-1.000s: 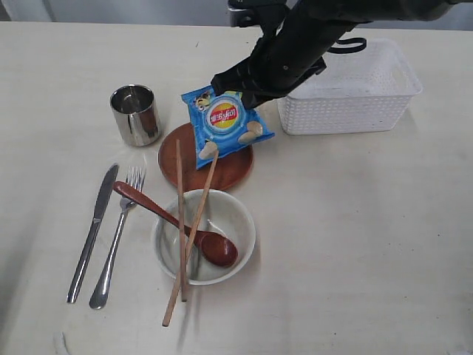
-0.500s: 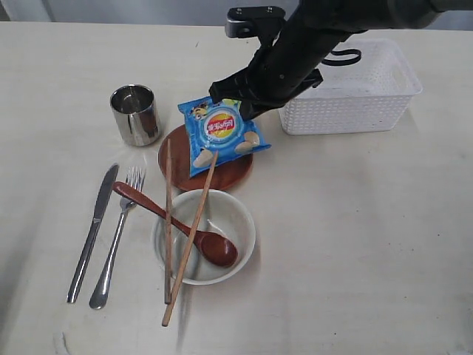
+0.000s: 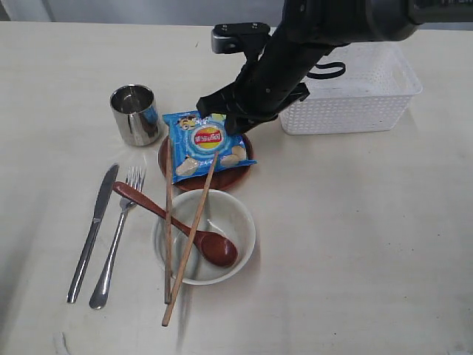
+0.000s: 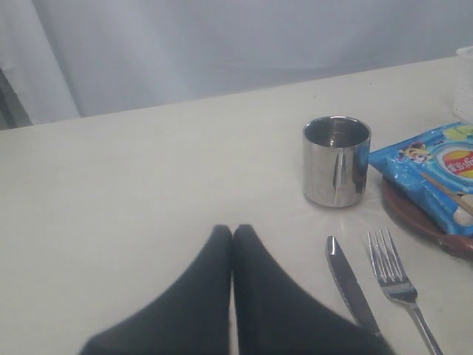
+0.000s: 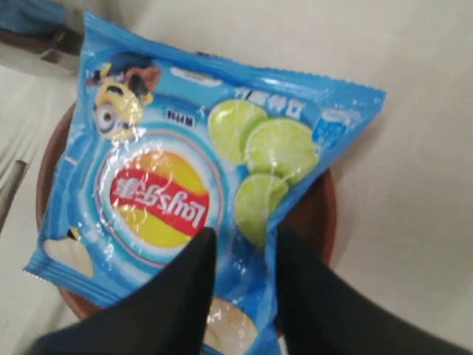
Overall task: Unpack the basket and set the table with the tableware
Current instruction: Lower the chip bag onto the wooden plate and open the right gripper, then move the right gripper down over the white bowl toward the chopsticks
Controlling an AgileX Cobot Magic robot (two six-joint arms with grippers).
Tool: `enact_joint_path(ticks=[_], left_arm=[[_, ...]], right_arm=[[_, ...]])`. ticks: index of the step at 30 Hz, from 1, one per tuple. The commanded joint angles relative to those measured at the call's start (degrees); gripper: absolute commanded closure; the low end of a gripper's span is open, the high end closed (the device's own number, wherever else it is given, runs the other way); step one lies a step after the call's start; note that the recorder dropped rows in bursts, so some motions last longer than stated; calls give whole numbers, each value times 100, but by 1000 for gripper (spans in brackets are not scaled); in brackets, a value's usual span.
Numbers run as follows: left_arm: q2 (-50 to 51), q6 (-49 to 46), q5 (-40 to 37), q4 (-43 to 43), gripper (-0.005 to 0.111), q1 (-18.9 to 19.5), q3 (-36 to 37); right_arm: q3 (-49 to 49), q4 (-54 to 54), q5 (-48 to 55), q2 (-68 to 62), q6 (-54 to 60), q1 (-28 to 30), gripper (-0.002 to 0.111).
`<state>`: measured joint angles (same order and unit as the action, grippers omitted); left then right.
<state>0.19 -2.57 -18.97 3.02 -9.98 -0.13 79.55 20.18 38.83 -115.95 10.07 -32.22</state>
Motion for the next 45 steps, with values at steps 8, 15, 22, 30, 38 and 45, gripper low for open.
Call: enact_joint_path(ticks=[8,15,22,30,38,45], left_arm=[[-19,2,37,-8,107,14,13],[-19,2,37,-8,107,14,13],[-19,2,37,-8,107,14,13],[-19,2,37,-8,107,14,13],[-19,2,37,-8,107,14,13],[-19,2,37,-8,107,14,13]], right_arm=[[460,-303,890,29,-84,9,52],[851,-396,1727,460,-626,9,52],[-238,-360,1959,1334,-1007,-400,74],[-1276,-123,999,1684,-1369,-1875,62],[-1200,-145,743,1146,-1862,-2054,59],[-1200,-188,406,1105,-1862,-2054,66]])
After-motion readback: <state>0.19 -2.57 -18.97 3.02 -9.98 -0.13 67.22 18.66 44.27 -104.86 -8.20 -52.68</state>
